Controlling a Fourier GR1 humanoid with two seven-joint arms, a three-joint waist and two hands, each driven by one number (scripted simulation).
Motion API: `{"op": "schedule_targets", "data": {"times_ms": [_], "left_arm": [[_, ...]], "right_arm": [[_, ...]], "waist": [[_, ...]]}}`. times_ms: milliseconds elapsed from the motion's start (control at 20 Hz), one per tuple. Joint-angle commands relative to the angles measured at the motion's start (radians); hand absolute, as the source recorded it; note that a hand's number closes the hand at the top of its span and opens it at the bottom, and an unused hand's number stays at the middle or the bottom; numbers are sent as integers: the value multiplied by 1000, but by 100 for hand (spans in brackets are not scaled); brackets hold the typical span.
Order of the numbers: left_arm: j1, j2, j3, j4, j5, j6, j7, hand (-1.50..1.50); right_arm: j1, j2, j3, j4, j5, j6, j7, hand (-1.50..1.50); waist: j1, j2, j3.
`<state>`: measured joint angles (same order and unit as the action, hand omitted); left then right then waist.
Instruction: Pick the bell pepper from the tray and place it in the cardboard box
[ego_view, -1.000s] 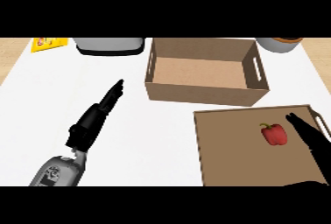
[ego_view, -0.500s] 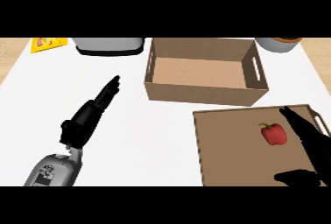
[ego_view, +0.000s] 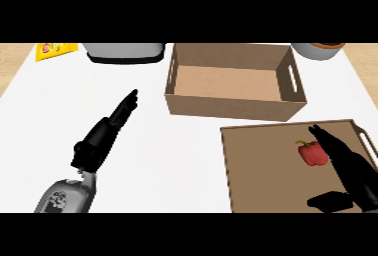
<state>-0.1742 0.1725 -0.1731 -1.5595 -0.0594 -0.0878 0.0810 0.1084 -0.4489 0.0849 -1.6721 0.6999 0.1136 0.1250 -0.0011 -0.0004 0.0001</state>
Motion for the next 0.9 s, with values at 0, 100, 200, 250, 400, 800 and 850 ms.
{"op": "schedule_targets", "data": {"times_ms": [0, 100, 200, 250, 400, 800, 850], "left_arm": [[-54, -74, -21, 63, -62, 38, -5, 0], [-41, -36, 29, 46, -34, -18, 8, 0], [-39, -33, 49, 17, -6, -36, 16, 0], [-14, -42, 41, -13, -27, -37, 32, 0], [34, -52, 22, 4, -68, -32, -49, 0], [-36, -68, 67, 46, -58, -55, -20, 0], [33, -23, 73, -83, -17, -105, 44, 0]], "right_arm": [[-33, 8, -42, 50, 2, 48, -20, -150], [-76, 20, -52, 102, 38, 57, -33, -150], [-62, 95, 16, 138, 99, -4, -22, -150], [-66, 59, -51, 165, 85, 8, -80, -150], [-72, 55, -65, 204, 96, 6, -120, -150], [-68, 103, -37, 215, 213, -42, -74, -150], [-57, 131, -27, 224, 219, -62, -61, -150]], "waist": [[-2, 1, 0], [0, 0, 0], [1, 0, 0], [1, 0, 0], [1, 0, 0], [-2, 0, 0], [2, -1, 0]]}}
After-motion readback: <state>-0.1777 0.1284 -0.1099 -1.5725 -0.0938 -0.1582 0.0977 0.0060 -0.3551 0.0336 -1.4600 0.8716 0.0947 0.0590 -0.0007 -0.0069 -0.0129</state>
